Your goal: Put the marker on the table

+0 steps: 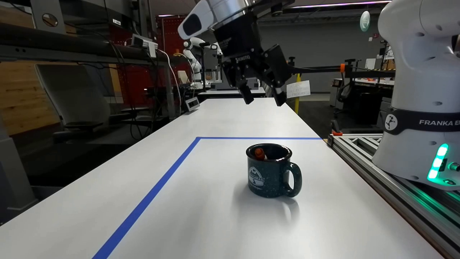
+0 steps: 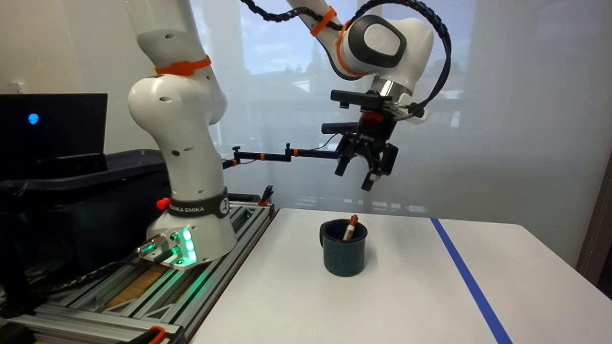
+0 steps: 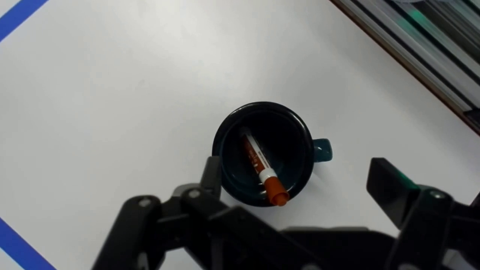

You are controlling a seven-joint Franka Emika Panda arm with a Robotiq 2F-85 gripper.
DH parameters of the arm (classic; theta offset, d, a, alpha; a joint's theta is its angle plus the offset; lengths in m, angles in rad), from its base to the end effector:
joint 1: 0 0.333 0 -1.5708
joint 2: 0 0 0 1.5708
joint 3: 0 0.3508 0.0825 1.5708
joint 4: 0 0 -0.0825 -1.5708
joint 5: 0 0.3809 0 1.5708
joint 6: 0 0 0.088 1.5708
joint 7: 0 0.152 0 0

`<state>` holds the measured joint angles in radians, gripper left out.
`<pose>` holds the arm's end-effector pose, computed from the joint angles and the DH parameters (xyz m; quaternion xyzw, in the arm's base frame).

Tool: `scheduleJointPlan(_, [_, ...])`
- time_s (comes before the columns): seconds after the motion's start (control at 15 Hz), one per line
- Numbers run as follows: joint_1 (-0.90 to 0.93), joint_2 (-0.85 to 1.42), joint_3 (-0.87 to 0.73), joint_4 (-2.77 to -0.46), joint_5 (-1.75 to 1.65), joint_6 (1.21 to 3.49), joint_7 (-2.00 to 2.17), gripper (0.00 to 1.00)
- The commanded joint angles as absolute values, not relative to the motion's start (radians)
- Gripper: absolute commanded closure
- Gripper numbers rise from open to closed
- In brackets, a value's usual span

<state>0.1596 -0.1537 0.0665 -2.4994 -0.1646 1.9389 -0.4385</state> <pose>0.3739 0.0670 0.3115 0.9083 0.3590 -0.2084 0.0522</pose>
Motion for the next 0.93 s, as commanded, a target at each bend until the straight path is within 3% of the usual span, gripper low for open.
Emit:
scheduleJointPlan(0.0, [0.171,-0.058,0.098,-2.474,-0.163,1.977,-0.459,0.00])
scheduleJointPlan(0.67, [0.176,0.134,0.160,-2.384,-0.288,1.956,-0.285,0.00])
scheduleJointPlan(0.73, [0.175,0.146,0.160,-2.378,-0.298,1.955,-0.271,0.12])
scheduleJointPlan(0.8, [0.175,0.154,0.161,-2.373,-0.303,1.955,-0.262,0.15])
scheduleJointPlan(0.87, [0.175,0.167,0.162,-2.366,-0.307,1.959,-0.259,0.34])
